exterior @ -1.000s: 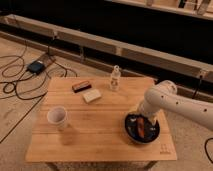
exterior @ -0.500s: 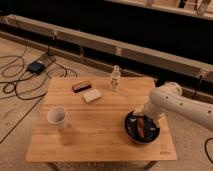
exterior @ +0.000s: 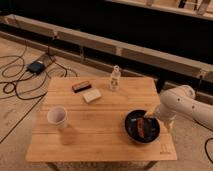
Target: Push the ceramic bowl across the table
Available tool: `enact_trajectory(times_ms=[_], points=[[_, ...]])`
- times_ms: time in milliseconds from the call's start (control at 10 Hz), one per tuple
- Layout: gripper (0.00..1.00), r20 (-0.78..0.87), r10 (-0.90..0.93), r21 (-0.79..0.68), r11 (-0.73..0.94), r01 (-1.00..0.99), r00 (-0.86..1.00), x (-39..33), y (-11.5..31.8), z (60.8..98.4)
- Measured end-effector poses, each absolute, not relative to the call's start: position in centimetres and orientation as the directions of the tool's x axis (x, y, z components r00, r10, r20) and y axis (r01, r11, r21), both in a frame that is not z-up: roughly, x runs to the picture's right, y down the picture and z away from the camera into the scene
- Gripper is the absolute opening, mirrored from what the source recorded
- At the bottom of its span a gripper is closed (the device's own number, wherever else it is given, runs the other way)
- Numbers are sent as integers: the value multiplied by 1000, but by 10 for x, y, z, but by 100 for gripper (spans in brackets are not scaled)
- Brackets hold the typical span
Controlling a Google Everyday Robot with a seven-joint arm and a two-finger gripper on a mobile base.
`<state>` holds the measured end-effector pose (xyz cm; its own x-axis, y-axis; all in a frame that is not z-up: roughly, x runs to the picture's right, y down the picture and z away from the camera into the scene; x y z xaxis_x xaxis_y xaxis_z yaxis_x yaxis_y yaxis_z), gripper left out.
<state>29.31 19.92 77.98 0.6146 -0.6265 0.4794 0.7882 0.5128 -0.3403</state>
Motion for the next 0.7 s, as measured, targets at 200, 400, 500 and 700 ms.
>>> enact_trajectory(times_ms=[200, 400, 500, 700], points=[[80, 462, -596, -349, 558, 753, 656, 301, 212, 785], [80, 458, -577, -345, 586, 734, 676, 300, 221, 790], [80, 460, -572, -338, 595, 730, 679, 298, 224, 794], [80, 463, -567, -330, 604, 726, 682, 295, 227, 798]])
